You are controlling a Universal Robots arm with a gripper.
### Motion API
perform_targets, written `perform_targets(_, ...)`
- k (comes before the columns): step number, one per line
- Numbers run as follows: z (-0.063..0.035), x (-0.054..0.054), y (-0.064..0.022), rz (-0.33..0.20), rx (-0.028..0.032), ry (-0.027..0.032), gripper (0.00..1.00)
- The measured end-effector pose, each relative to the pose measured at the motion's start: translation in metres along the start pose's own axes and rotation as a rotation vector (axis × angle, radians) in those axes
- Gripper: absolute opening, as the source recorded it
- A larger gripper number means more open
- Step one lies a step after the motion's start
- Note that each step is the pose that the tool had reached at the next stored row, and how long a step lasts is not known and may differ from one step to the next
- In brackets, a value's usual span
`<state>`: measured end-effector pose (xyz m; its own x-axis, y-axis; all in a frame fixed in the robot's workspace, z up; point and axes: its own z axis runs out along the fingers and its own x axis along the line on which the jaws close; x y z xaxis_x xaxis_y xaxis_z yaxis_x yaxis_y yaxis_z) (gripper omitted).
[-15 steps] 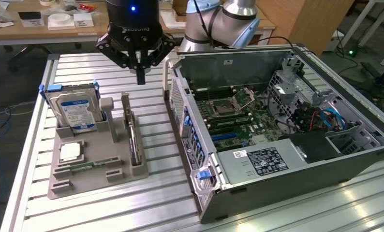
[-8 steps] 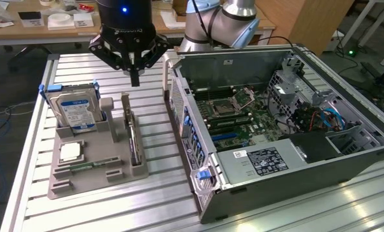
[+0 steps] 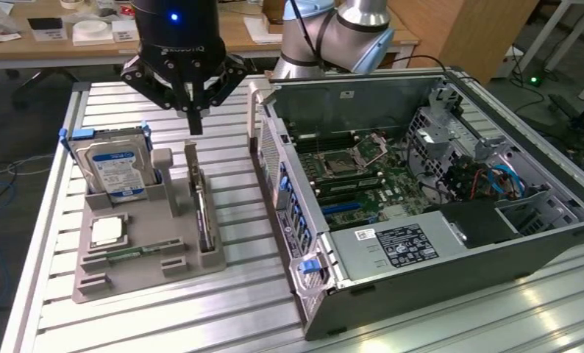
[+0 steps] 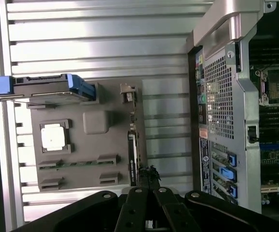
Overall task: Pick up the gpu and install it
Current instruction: 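Reach for the gpu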
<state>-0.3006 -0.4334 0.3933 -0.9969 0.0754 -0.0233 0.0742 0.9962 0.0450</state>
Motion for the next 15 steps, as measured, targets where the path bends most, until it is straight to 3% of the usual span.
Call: perform_targets(15,-0.0008,0.021,-0.0071,0.0,0.0,0.0,0.11)
